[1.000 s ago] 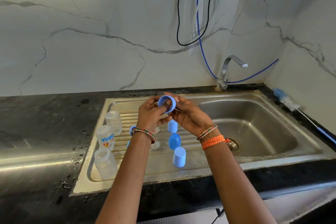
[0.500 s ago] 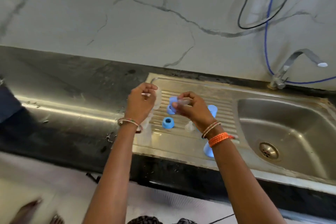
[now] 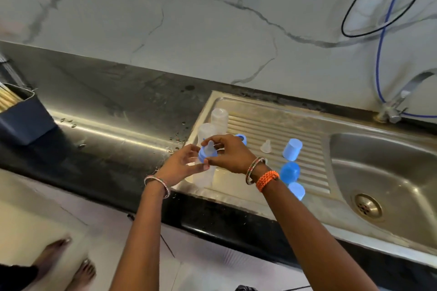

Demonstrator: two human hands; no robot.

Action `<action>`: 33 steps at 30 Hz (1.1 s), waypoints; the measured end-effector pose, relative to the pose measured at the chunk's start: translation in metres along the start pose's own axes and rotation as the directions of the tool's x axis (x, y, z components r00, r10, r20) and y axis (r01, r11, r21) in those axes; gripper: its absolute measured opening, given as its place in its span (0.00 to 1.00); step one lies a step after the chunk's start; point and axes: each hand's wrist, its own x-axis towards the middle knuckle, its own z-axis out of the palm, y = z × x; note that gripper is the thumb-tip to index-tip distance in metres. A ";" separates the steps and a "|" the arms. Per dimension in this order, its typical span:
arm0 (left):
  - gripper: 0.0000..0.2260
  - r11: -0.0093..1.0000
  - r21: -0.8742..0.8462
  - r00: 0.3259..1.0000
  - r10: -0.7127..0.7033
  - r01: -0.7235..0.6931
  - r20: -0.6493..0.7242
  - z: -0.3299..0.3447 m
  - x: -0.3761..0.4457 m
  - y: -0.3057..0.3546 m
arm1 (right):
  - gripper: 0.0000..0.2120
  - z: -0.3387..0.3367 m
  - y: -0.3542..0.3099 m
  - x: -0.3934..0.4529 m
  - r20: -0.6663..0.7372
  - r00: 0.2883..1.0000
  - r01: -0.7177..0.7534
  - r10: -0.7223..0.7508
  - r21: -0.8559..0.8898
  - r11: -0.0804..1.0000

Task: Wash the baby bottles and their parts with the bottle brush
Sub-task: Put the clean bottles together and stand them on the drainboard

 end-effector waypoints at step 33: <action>0.03 0.897 -0.238 0.865 0.243 -0.373 -0.439 0.127 0.010 0.197 | 0.15 -0.158 -0.048 -0.071 -0.460 0.837 -0.015 0.296 0.522 0.853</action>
